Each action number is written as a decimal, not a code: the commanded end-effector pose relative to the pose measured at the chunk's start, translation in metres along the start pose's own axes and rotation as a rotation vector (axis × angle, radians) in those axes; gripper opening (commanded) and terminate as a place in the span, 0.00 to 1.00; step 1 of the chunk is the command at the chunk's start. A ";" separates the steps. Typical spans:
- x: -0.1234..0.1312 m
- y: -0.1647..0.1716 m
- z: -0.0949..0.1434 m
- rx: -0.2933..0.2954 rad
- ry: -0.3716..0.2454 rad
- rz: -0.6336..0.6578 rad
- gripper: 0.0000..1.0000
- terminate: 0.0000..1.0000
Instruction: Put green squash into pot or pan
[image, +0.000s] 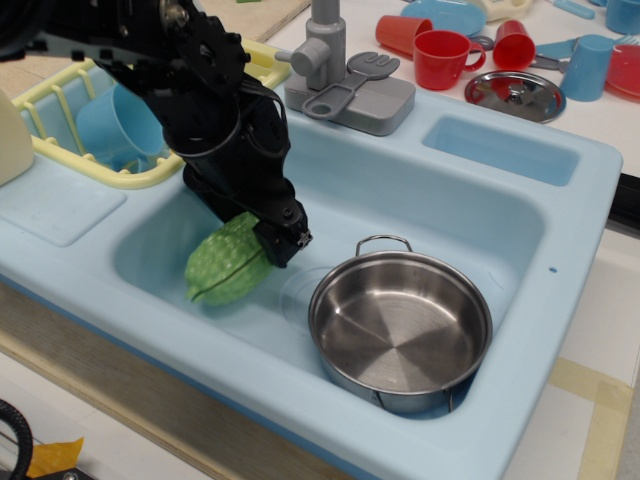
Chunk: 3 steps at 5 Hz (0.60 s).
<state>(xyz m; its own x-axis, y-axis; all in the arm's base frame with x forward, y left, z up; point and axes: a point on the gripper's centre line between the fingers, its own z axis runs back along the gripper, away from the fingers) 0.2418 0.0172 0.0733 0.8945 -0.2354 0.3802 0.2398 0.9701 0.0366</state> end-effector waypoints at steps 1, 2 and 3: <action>-0.003 -0.004 0.001 0.011 0.066 0.013 0.00 0.00; 0.001 -0.007 0.009 0.032 0.077 0.012 0.00 0.00; 0.016 -0.012 0.033 0.085 0.069 -0.005 0.00 0.00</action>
<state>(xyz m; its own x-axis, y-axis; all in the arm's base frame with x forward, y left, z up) 0.2343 -0.0034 0.1173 0.9271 -0.2251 0.2999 0.1934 0.9722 0.1317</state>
